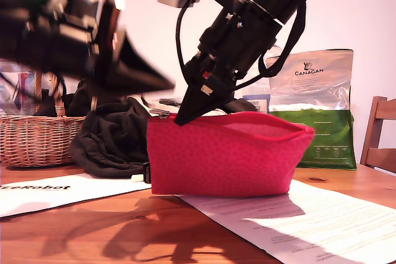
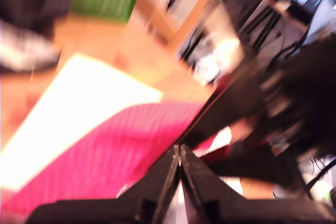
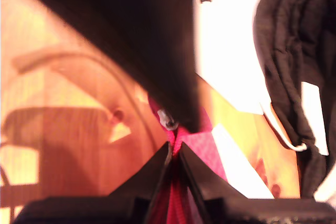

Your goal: Close the zipper in the zip bag in front of you

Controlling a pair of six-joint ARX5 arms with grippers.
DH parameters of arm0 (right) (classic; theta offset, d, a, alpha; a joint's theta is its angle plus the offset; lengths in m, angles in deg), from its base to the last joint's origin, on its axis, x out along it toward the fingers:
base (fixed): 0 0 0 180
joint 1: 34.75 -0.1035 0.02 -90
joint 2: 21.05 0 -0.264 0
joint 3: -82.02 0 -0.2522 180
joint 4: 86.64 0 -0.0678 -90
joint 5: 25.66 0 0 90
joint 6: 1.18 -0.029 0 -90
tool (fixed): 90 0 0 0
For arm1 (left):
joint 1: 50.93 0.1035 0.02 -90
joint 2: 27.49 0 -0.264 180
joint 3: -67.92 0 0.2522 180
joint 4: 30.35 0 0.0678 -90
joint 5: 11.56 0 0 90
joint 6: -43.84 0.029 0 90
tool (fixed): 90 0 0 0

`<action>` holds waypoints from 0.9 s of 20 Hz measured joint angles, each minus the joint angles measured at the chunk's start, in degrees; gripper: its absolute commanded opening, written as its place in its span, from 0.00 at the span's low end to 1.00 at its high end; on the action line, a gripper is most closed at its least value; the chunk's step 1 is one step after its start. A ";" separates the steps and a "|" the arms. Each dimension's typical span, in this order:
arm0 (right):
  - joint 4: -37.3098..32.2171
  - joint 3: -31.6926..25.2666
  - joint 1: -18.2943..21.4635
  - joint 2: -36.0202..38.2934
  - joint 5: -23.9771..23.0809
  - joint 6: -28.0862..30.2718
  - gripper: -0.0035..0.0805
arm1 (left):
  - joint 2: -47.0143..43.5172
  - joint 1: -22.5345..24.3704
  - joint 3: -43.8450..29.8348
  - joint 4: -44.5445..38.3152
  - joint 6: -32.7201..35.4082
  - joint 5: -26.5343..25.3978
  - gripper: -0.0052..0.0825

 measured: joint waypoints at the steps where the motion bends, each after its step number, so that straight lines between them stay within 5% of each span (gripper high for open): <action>1: 0.00 0.00 0.00 0.00 0.00 0.00 0.03 | -0.13 0.00 0.00 0.15 0.00 -0.02 0.03; 7: 0.02 0.00 0.00 0.00 0.00 0.00 0.03 | -0.70 1.16 0.00 3.87 1.25 -0.37 0.03; 11: 0.04 0.00 0.00 0.00 0.02 0.00 0.03 | -4.07 4.59 0.09 10.86 6.91 -8.33 0.03; 18: 0.02 0.00 0.00 0.00 0.02 0.00 0.03 | -3.19 3.74 0.09 14.86 7.98 -10.93 0.03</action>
